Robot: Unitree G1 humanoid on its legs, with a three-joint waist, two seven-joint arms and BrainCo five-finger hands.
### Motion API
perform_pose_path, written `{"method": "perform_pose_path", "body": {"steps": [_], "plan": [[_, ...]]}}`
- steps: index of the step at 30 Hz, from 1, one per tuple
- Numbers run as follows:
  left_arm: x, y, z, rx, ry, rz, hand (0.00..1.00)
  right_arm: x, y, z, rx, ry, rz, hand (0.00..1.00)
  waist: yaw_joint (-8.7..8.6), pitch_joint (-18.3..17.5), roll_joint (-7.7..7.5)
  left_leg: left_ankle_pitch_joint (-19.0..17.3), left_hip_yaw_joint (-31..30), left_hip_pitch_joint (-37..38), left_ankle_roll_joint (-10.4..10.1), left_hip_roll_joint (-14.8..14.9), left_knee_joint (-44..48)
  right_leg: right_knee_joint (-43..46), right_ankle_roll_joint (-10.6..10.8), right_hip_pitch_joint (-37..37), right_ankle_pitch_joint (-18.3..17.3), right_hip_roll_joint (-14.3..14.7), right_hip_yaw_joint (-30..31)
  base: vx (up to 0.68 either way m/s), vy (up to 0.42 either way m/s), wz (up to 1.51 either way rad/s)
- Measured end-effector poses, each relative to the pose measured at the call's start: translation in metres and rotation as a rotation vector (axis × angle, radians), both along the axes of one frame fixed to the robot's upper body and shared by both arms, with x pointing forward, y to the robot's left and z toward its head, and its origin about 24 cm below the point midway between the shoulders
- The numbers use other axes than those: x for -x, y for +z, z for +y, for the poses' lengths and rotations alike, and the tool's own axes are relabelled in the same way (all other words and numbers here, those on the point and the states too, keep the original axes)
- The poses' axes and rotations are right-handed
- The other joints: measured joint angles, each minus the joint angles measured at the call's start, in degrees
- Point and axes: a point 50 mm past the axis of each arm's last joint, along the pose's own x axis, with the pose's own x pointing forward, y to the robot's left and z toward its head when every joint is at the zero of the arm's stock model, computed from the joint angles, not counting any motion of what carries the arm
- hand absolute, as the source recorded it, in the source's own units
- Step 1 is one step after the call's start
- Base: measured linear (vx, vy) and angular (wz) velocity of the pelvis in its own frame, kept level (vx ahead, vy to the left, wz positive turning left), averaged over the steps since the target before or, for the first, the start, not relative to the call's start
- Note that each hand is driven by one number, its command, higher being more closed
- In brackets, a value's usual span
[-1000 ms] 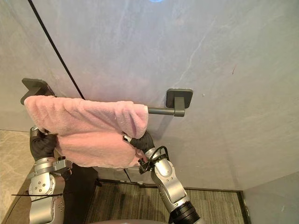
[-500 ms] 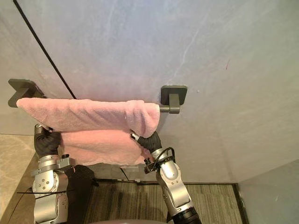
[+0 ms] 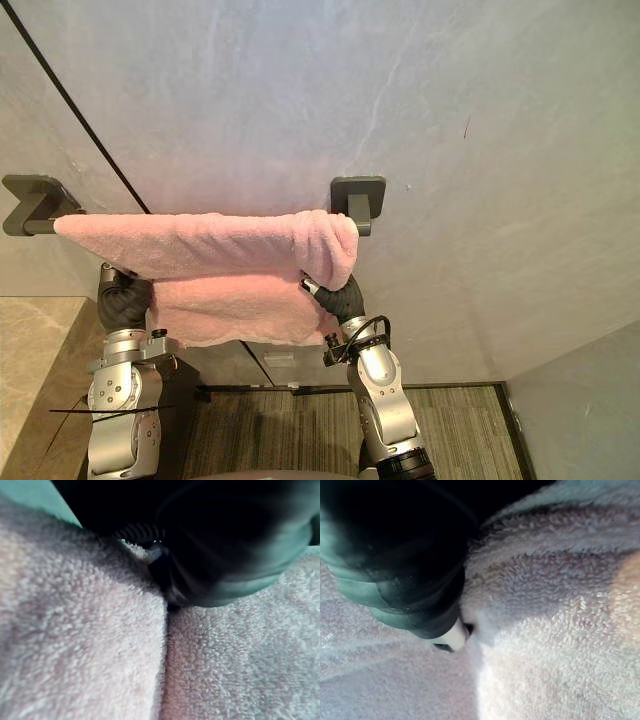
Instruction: Organize washtable
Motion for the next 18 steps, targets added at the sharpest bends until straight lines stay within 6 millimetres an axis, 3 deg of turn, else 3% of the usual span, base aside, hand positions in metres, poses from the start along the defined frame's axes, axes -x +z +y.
{"method": "perform_pose_path", "body": {"steps": [1,9,10,18], "plan": [[0.0,0.0,0.0,0.001,0.0,0.0,1.0,0.0,0.0,0.0,0.0,0.0,0.0,0.0,0.03,0.0,0.0,0.0,0.1,0.0,0.0,0.0,0.0,0.0,0.0,0.0,0.0,0.0,0.1,0.0,0.0,0.0],[0.001,-0.002,0.001,0.007,0.01,0.005,1.0,0.001,-0.005,-0.008,-0.003,-0.036,0.024,0.0,0.01,0.0,-0.04,0.0,0.4,0.2,0.0,0.0,0.0,0.0,0.0,0.0,0.1,0.0,0.3,0.0,0.0,0.0],[0.001,-0.003,0.001,0.007,0.012,0.004,0.0,0.001,-0.007,-0.009,-0.004,-0.043,0.028,0.0,0.0,0.0,-0.04,0.0,0.4,0.2,0.0,0.0,0.0,0.0,0.0,0.0,0.1,0.0,0.4,0.0,0.0,0.0],[0.009,-0.021,0.017,0.023,0.106,0.086,0.0,0.005,-0.026,-0.022,-0.007,-0.099,0.106,0.0,-0.45,-0.3,-0.4,0.0,0.6,0.4,0.0,0.1,0.0,0.0,0.0,-0.1,0.1,0.1,0.5,0.0,0.0,0.0]]}}
